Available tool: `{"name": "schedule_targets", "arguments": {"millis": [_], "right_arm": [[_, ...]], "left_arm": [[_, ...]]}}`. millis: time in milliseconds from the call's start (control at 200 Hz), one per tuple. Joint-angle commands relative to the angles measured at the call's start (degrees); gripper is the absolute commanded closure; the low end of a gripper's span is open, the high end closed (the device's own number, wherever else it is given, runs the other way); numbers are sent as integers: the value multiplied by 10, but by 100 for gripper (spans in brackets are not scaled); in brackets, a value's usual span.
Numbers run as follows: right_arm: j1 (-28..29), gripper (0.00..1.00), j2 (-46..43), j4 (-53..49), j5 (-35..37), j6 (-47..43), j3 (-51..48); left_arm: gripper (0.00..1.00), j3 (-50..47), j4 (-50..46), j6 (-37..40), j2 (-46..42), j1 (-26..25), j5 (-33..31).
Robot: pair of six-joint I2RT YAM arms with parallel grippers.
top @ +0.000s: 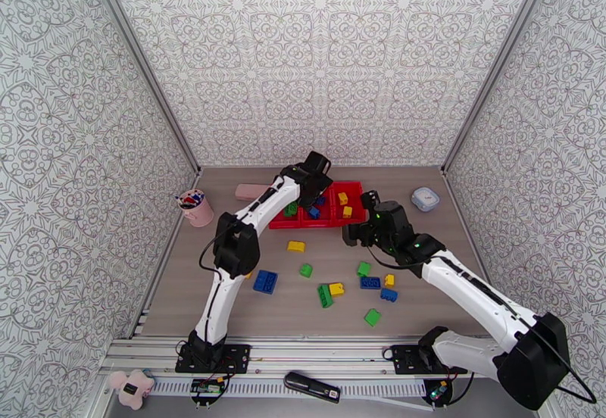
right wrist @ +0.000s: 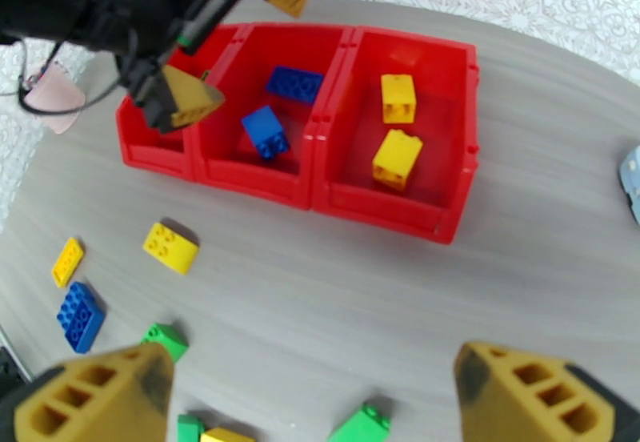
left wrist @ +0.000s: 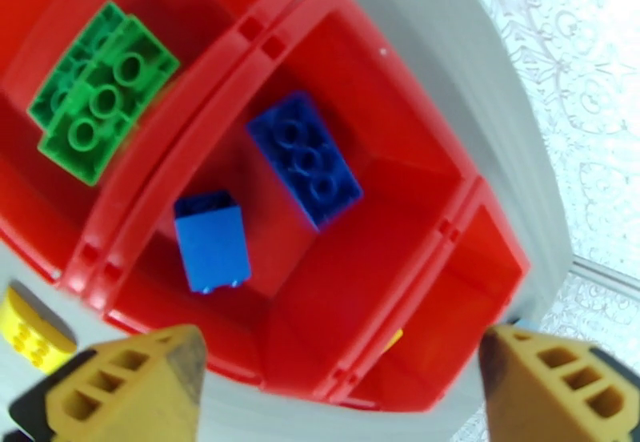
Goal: Sort the legos into containers by color
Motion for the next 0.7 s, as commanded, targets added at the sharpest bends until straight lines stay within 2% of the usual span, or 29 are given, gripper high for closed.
{"name": "schedule_targets", "arguments": {"millis": [0, 180, 375, 485, 695], "right_arm": [[-2, 4, -25, -25, 11, 16, -14], [-3, 4, -51, -67, 19, 44, -33], [-2, 5, -66, -121, 42, 88, -63], [-2, 5, -53, -141, 49, 113, -72], [-2, 5, -18, -118, 28, 141, -101]], "left_arm": [[1, -62, 41, 69, -83, -7, -21], [0, -197, 110, 172, -186, -26, -28], [0, -365, 228, 292, -300, -58, 3], [0, -439, 264, 361, -355, -79, 2], [0, -561, 316, 476, -450, -88, 52]]}}
